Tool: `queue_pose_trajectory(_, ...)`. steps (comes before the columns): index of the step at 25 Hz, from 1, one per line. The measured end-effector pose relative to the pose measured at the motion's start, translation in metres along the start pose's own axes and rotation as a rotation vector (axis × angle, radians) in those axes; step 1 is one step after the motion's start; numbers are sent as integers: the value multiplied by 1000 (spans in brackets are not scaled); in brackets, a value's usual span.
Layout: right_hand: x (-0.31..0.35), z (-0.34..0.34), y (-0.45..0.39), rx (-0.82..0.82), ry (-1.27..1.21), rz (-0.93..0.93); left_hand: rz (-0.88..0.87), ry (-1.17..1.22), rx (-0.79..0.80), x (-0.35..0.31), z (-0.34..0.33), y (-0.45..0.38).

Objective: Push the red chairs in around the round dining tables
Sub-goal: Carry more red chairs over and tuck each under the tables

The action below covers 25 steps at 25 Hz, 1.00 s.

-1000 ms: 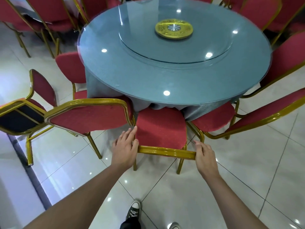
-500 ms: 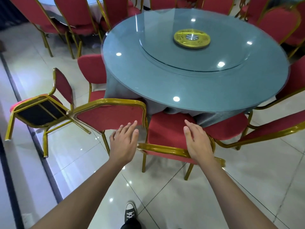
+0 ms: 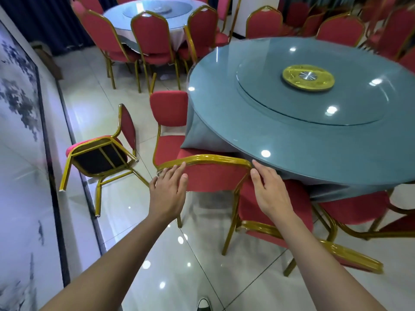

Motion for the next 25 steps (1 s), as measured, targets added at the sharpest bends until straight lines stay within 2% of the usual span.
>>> queue_pose_trajectory(5, 23, -11, -31, 19, 16, 27, -1, 29, -32, 28, 19, -18)
queue_pose_trajectory(11, 18, -23, -89, 65, 13, 22, 33, 36, -6, 50, 15, -54)
queue_pose_trajectory(19, -34, -48, -168, 120, -16, -120, 63, -29, 150, 63, -20, -137)
queue_pose_trajectory(25, -59, -72, -188, 189, -38, -190, 59, -24, 261, 73, -39, -163)
Point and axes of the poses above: each hand's wrist, its own y-axis away from the middle knuckle, its own z-axis out of the back of the hand, x = y × z, the point moved 3 cm from there along -y, towards the middle knuckle, and after that the axes turned 13 degrees about x, right-handed, at the moved point
